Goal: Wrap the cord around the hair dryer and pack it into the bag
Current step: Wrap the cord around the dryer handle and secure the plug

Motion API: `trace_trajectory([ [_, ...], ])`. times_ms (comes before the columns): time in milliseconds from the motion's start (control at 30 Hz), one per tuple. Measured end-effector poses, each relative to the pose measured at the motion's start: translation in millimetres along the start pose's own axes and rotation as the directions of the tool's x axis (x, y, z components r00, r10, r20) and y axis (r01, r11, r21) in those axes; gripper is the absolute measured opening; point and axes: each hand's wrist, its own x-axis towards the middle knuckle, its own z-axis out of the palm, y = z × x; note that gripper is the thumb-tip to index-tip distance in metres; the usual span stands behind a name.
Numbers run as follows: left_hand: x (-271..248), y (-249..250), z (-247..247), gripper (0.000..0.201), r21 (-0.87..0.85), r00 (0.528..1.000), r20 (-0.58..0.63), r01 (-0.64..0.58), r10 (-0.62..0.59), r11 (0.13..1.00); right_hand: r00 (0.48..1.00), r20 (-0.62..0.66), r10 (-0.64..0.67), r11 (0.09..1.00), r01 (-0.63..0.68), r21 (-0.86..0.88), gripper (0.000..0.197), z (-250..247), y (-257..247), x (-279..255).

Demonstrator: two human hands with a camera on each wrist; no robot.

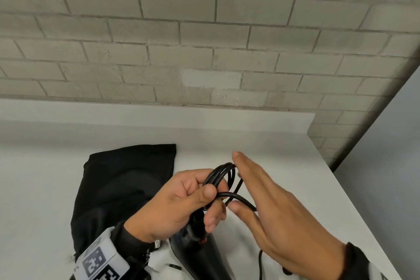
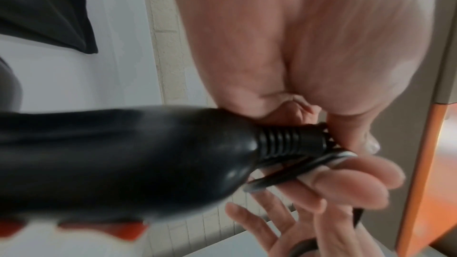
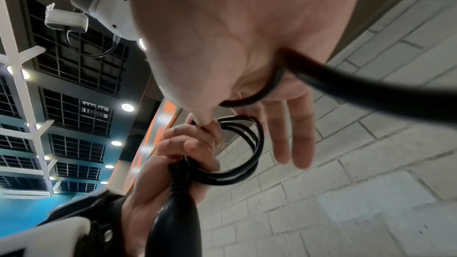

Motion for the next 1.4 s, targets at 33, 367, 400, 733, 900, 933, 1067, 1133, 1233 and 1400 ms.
trace_trajectory([
  [33, 0, 0, 0, 0.029, 0.007, 1.0, 0.016, -0.002, 0.002, 1.0, 1.0, -0.015, -0.005, 0.999, 0.005, 0.032, 0.058, 3, 0, 2],
  [367, 1, 1, 5, 0.029, -0.036, 0.986, 0.16, 0.047, -0.04, 0.998, 0.89, -0.456, 0.002, 0.99, 0.063, 0.126, 0.069, 37, 0, 12],
  [400, 0, 2, 4, 0.028, -0.036, 0.985, 0.166, 0.06, -0.053, 0.998, 0.881, -0.473, -0.007, 0.99, 0.073, 0.122, 0.065, 37, 1, 14],
  [733, -5, 10, 0, 0.024, 0.023, 0.974, 0.167, 0.149, -0.151, 0.989, 0.971, -0.23, -0.064, 0.993, 0.085, 0.083, 0.052, 19, 4, 19],
  [900, -4, 9, -4, 0.031, 0.124, 0.991, 0.047, 0.115, -0.122, 0.986, 0.961, -0.277, 0.005, 1.0, -0.003, 0.007, 0.053, 20, 11, 16],
  [933, -4, 7, -4, 0.031, 0.138, 0.992, 0.032, 0.114, -0.12, 0.984, 0.961, -0.276, 0.016, 1.0, -0.017, -0.001, 0.055, 20, 13, 16],
  [1067, -3, -1, -1, 0.025, 0.138, 0.993, 0.017, 0.113, -0.116, 0.984, 0.967, -0.248, 0.048, 0.999, -0.04, 0.036, 0.059, 23, 14, 13],
  [1133, -1, -1, 1, 0.026, 0.135, 0.992, 0.03, 0.113, -0.119, 0.984, 0.971, -0.233, 0.056, 0.995, -0.035, 0.095, 0.05, 22, 15, 14],
  [1233, 0, 0, -1, 0.029, 0.134, 0.99, 0.069, 0.115, -0.125, 0.984, 0.976, -0.213, 0.051, 0.985, -0.014, 0.171, 0.034, 16, 18, 16],
  [1400, 1, -4, -4, 0.034, 0.057, 0.984, 0.128, 0.119, -0.125, 0.991, 0.976, -0.216, 0.037, 0.97, 0.017, 0.243, 0.025, 7, 22, 15],
])
